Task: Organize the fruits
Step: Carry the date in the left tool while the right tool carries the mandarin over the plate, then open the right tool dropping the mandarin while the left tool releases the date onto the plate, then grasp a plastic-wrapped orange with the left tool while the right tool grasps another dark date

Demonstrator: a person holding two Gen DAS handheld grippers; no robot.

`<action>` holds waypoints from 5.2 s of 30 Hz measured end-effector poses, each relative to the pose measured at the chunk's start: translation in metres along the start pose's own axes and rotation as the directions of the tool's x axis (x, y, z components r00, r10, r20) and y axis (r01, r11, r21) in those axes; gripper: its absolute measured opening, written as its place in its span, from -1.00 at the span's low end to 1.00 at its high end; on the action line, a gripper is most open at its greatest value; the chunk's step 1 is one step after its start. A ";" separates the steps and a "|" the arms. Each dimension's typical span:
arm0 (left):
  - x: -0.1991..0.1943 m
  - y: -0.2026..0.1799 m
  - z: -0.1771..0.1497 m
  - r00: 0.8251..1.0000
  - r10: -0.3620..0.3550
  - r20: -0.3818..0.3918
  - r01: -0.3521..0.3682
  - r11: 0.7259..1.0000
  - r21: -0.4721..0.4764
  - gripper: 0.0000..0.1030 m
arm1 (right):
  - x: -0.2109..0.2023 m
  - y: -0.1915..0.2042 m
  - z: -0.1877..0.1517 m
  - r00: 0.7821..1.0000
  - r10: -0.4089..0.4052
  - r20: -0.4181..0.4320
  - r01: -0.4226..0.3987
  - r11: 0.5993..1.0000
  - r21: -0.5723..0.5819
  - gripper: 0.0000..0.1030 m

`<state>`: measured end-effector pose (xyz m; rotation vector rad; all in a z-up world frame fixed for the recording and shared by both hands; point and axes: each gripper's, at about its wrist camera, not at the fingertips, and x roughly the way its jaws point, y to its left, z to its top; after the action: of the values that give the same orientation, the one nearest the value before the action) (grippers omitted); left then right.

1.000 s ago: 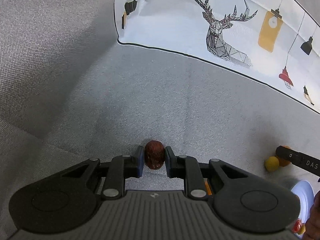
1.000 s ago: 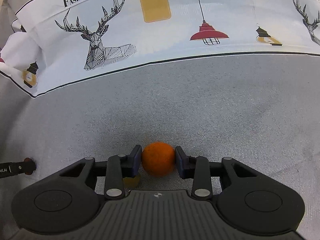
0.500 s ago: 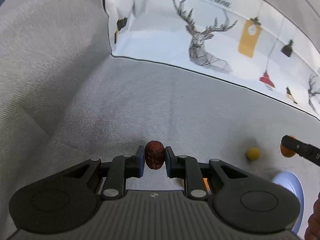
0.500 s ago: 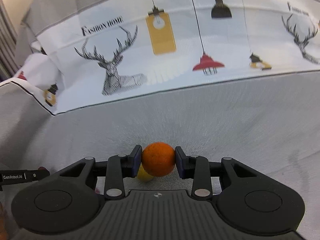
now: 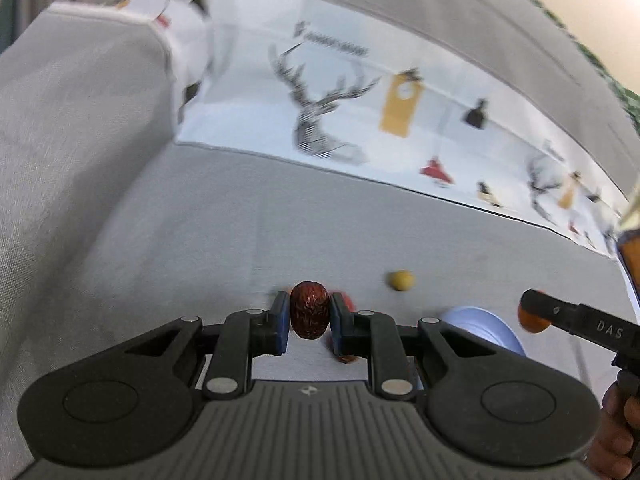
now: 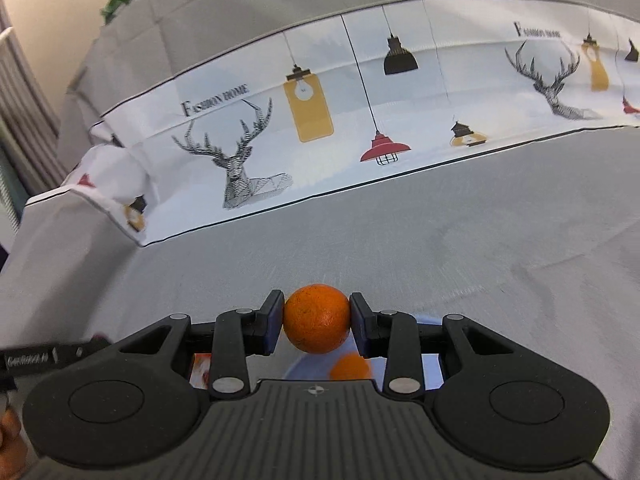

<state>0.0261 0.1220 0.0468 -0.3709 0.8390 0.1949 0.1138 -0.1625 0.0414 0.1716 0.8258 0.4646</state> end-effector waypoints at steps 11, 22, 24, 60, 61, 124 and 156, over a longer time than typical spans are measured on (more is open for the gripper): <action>-0.004 -0.052 -0.026 0.998 -0.056 0.035 0.047 0.975 0.219 -0.56 | -0.072 -0.010 -0.041 0.996 -0.051 0.077 0.054 0.998 -0.033 -0.28; 0.019 -0.066 -0.026 0.997 -0.074 0.011 0.069 0.966 0.250 -0.56 | -0.060 -0.039 -0.039 0.985 -0.155 0.077 0.156 0.988 -0.010 -0.28; 0.020 -0.071 -0.029 0.997 -0.083 0.011 0.077 0.960 0.271 -0.56 | -0.057 -0.042 -0.040 0.987 -0.153 0.057 0.153 0.988 0.012 -0.28; 0.046 -0.131 -0.073 0.982 -0.176 -0.070 0.188 0.863 0.469 -0.56 | -0.031 -0.026 -0.049 0.987 -0.147 -0.065 0.143 0.988 -0.062 -0.27; 0.046 -0.130 -0.073 0.982 -0.176 -0.070 0.189 0.863 0.468 -0.56 | -0.031 -0.026 -0.049 0.987 -0.147 -0.067 0.143 0.988 -0.062 -0.27; 0.063 0.027 0.012 0.986 0.020 -0.165 -0.045 0.988 -0.145 -0.61 | -0.028 0.012 -0.030 0.999 0.027 0.031 -0.027 0.999 -0.023 -0.65; 0.119 0.036 0.022 0.959 -0.030 -0.280 -0.013 0.988 -0.153 -0.23 | 0.113 0.131 -0.072 0.980 -0.009 -0.199 -0.072 0.916 -0.396 -0.58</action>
<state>0.1078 0.1670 -0.0379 -0.5555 1.1071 0.2019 0.0835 0.0038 -0.0400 -0.2475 0.9039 0.6799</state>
